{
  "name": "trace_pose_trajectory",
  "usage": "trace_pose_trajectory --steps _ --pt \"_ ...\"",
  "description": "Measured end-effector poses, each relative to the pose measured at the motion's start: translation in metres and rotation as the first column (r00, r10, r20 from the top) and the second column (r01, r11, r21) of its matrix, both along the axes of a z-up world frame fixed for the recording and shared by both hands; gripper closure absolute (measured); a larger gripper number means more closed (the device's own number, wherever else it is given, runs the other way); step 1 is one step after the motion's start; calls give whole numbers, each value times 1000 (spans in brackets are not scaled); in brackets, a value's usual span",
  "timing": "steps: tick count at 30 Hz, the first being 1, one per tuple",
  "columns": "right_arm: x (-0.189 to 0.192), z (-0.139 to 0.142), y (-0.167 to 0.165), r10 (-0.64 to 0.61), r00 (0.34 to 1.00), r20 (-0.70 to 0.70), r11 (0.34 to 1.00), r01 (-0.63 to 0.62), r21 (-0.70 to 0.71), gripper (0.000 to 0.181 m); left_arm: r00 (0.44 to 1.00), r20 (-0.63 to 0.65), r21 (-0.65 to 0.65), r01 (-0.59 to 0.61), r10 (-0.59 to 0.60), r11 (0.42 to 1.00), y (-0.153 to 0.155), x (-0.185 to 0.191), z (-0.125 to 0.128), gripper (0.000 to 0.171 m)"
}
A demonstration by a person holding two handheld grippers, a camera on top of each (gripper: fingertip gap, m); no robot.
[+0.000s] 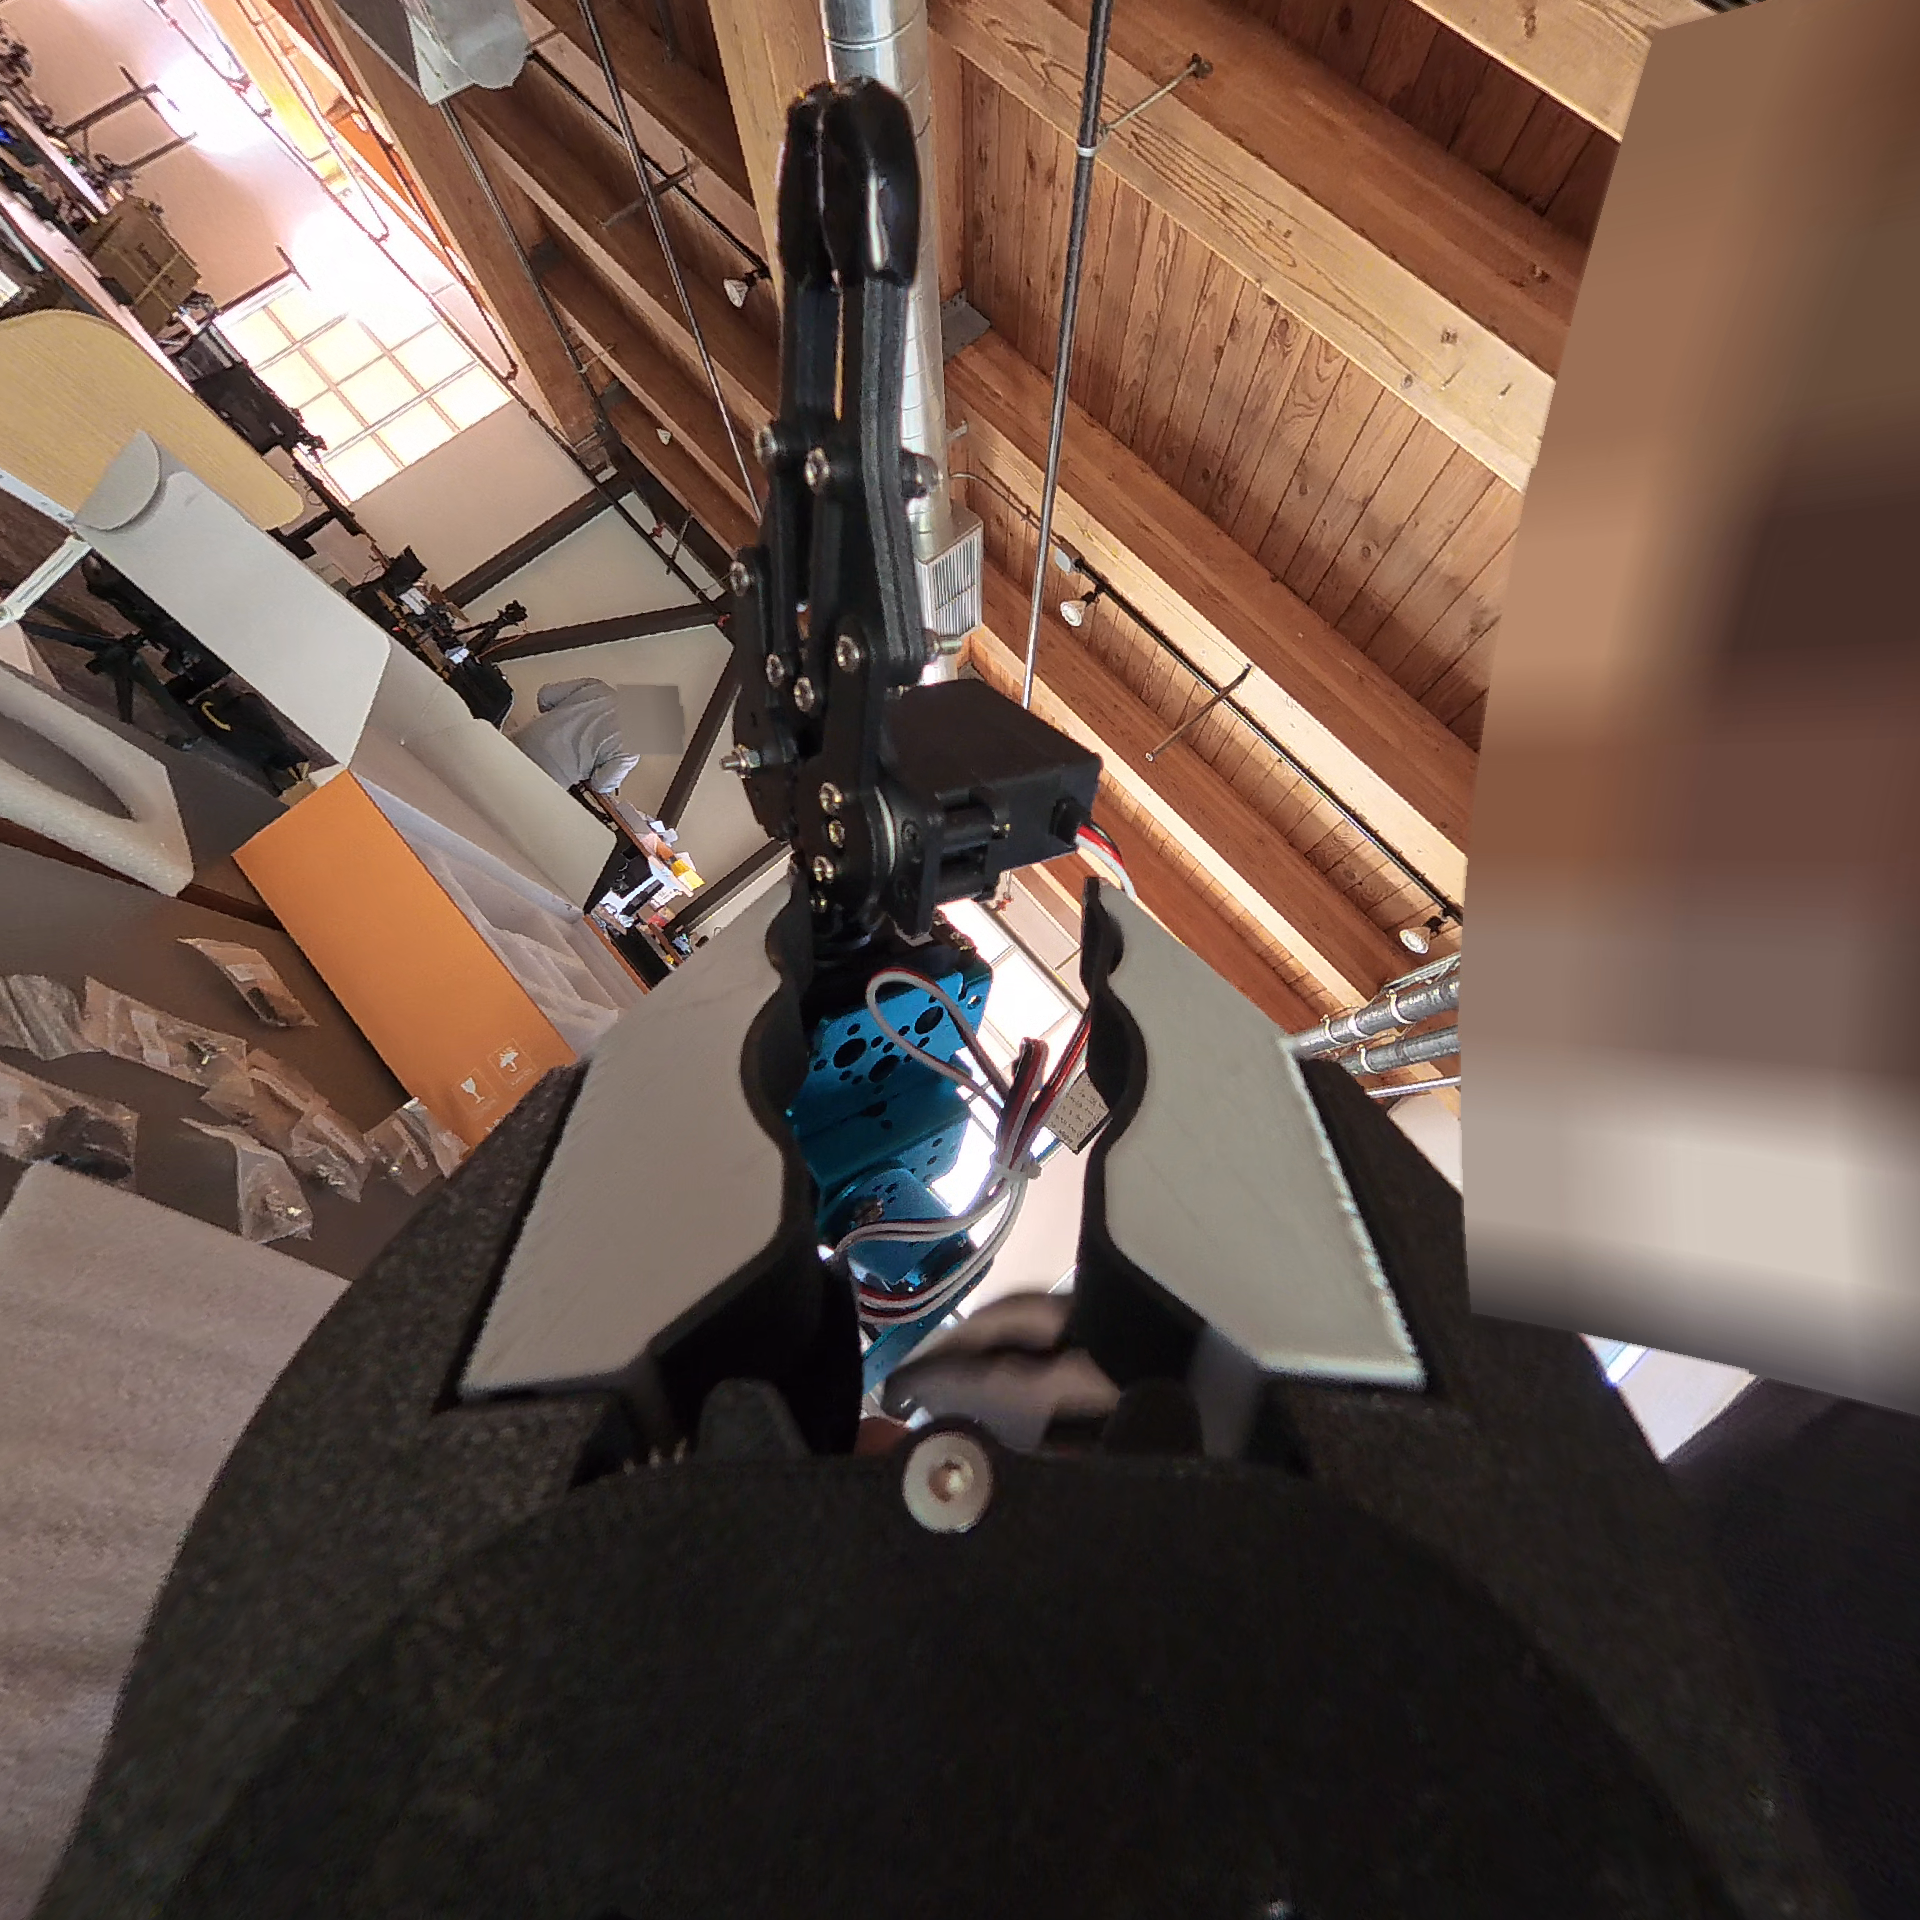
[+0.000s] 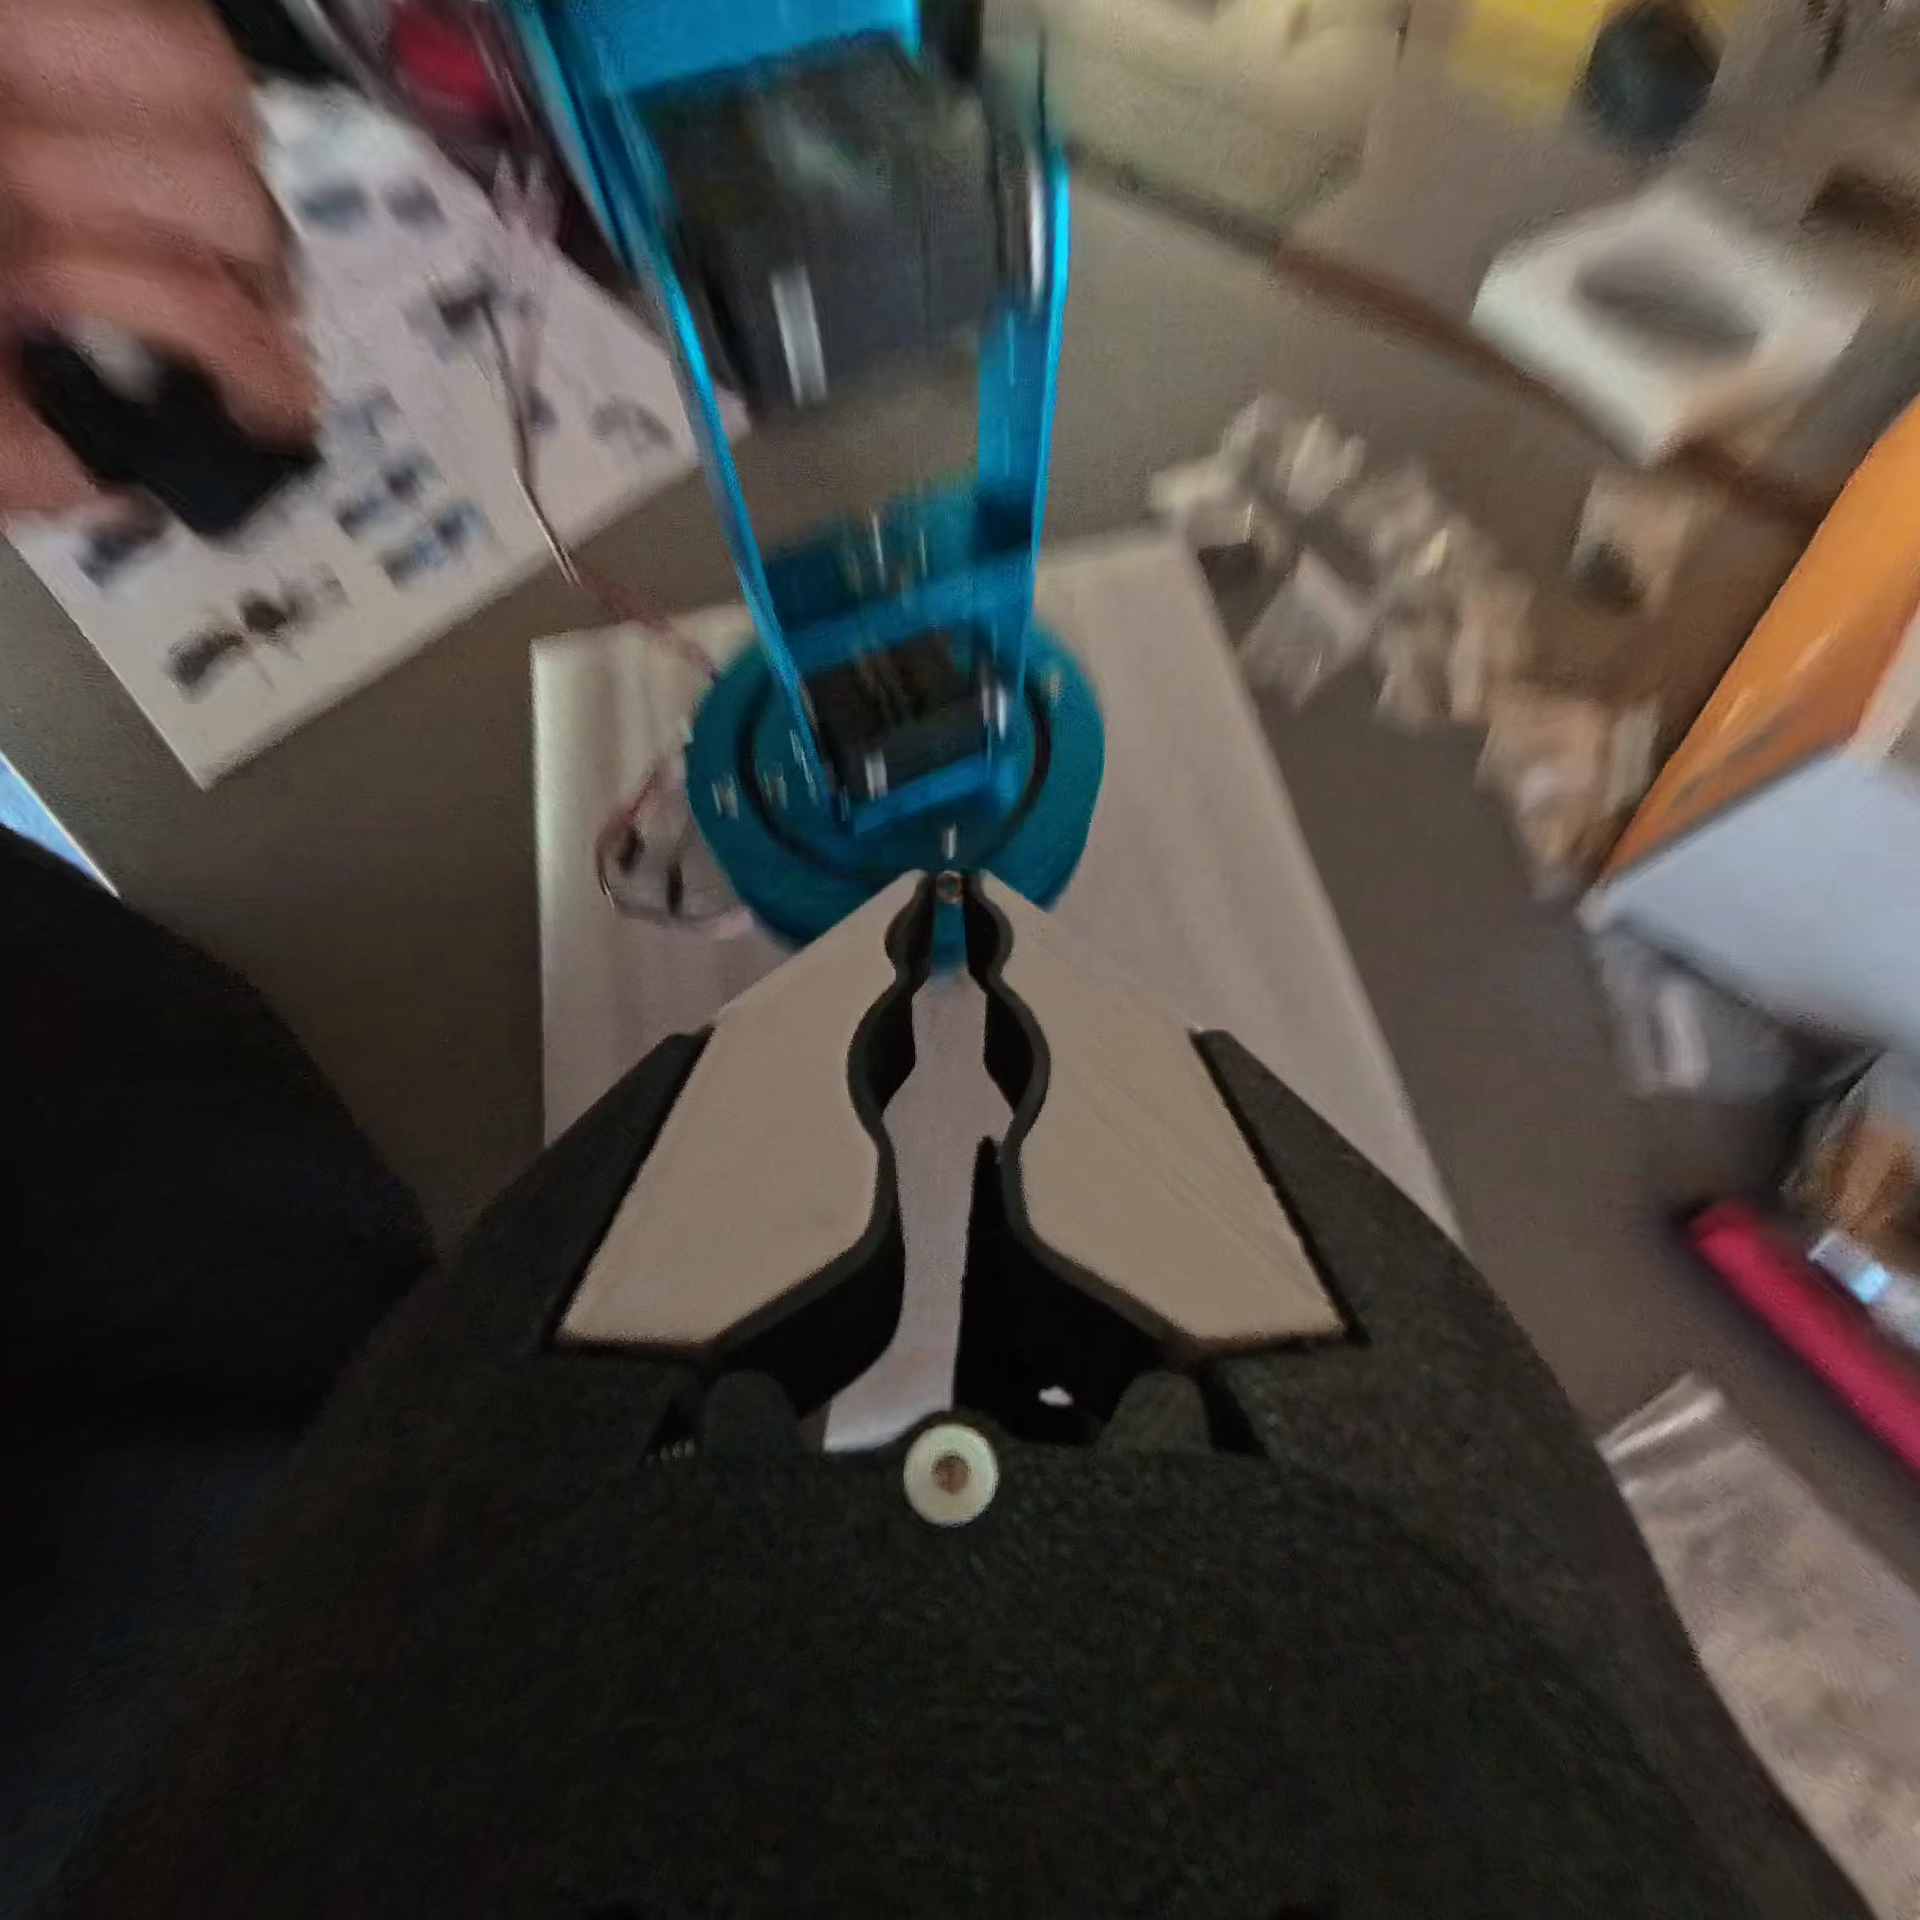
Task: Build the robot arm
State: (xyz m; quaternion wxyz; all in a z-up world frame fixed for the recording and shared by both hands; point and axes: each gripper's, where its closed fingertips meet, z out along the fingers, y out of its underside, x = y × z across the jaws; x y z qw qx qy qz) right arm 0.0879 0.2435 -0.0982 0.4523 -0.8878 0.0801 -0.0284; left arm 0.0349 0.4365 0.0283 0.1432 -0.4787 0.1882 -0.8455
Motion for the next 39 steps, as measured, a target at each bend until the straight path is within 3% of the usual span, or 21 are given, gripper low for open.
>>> trace_pose_trajectory --steps 5,11,20,39 --pt "4 104 61 140 984 112 977 -156 148 178 999 32 6 9 -9 1000 0 -3 -1 121" --pt "-27 153 140 340 933 117 920 -356 163 177 999 46 2 21 -21 1000 -1 -2 0 121" --pt "-43 128 190 406 905 127 913 -408 -8 177 998 61 -18 30 -29 999 -1 -2 0 120" --pt "-46 109 204 430 901 62 899 -421 -121 176 998 58 -32 26 -24 999 -1 -3 1 119"
